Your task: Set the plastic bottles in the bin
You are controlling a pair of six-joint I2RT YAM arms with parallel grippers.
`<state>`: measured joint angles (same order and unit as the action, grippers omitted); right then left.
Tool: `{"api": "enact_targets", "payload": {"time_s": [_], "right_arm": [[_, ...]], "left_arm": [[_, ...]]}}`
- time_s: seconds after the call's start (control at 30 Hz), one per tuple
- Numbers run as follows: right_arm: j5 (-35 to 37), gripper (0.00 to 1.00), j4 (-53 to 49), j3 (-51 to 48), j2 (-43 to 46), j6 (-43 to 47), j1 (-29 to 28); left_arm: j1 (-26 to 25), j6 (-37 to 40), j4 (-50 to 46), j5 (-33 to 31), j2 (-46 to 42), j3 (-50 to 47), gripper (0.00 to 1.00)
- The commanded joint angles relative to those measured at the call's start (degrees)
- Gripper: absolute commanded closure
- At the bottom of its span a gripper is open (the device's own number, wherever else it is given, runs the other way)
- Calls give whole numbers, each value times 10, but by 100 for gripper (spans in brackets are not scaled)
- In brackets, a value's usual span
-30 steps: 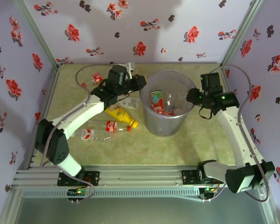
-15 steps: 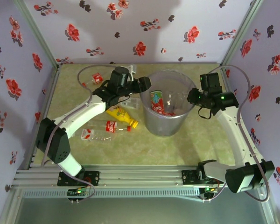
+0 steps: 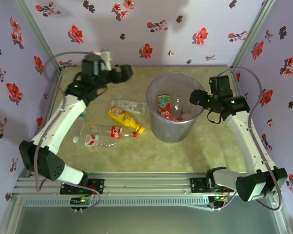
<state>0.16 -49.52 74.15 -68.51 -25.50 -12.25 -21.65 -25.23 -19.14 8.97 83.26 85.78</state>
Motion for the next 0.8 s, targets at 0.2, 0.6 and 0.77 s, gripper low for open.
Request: {"api": "enact_targets", "payload": {"time_s": [0.2, 0.6, 0.77], "right_arm": [[25, 1, -8, 75, 76, 24, 4], [-101, 1, 14, 48, 154, 9, -14], [-81, 1, 7, 41, 159, 5, -23]], "left_arm": [[169, 177, -5, 25, 143, 48, 0], [227, 286, -93, 55, 424, 280, 0], [231, 310, -161, 57, 499, 361, 0]]}}
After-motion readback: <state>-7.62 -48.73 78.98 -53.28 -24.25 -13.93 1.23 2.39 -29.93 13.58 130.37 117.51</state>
